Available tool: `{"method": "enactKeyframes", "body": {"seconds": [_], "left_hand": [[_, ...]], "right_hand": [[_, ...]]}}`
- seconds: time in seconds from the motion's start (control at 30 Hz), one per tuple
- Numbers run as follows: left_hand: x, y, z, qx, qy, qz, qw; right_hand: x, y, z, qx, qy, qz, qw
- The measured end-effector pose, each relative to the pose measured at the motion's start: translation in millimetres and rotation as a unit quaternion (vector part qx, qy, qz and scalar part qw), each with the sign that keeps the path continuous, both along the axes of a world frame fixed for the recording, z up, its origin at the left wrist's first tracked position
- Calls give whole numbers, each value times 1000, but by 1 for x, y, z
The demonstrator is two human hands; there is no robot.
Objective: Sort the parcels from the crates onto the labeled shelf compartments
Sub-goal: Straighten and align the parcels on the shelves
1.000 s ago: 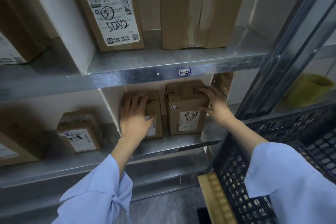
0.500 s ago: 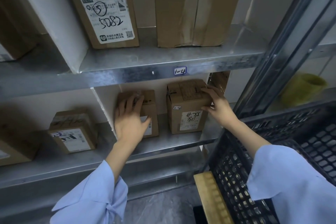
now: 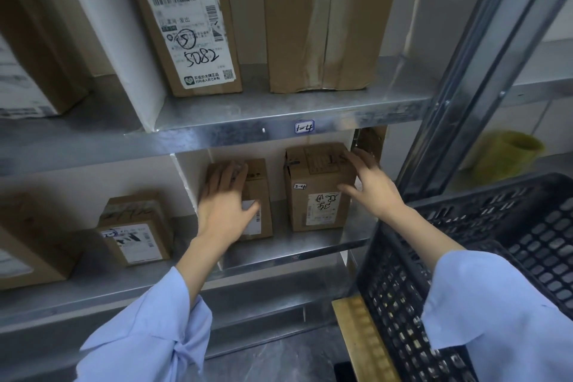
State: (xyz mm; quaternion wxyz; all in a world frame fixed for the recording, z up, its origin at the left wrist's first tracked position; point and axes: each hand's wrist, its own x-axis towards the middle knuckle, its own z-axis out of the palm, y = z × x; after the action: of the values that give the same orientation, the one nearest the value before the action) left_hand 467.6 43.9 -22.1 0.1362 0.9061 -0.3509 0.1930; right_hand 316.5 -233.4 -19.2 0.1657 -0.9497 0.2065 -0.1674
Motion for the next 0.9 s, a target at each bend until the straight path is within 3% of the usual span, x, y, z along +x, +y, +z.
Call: {"method": "enactKeyframes", "body": {"seconds": [0.23, 0.53, 0.9], "left_hand": [[-33, 11, 34, 18, -87, -44, 995], [-65, 28, 93, -90, -230, -111, 963], [-52, 25, 174, -86, -261, -24, 961]], "right_hand": [[-33, 22, 34, -98, 8, 7, 995], [-65, 49, 100, -175, -91, 5, 980], [-56, 52, 164, -222, -180, -2, 958]]}}
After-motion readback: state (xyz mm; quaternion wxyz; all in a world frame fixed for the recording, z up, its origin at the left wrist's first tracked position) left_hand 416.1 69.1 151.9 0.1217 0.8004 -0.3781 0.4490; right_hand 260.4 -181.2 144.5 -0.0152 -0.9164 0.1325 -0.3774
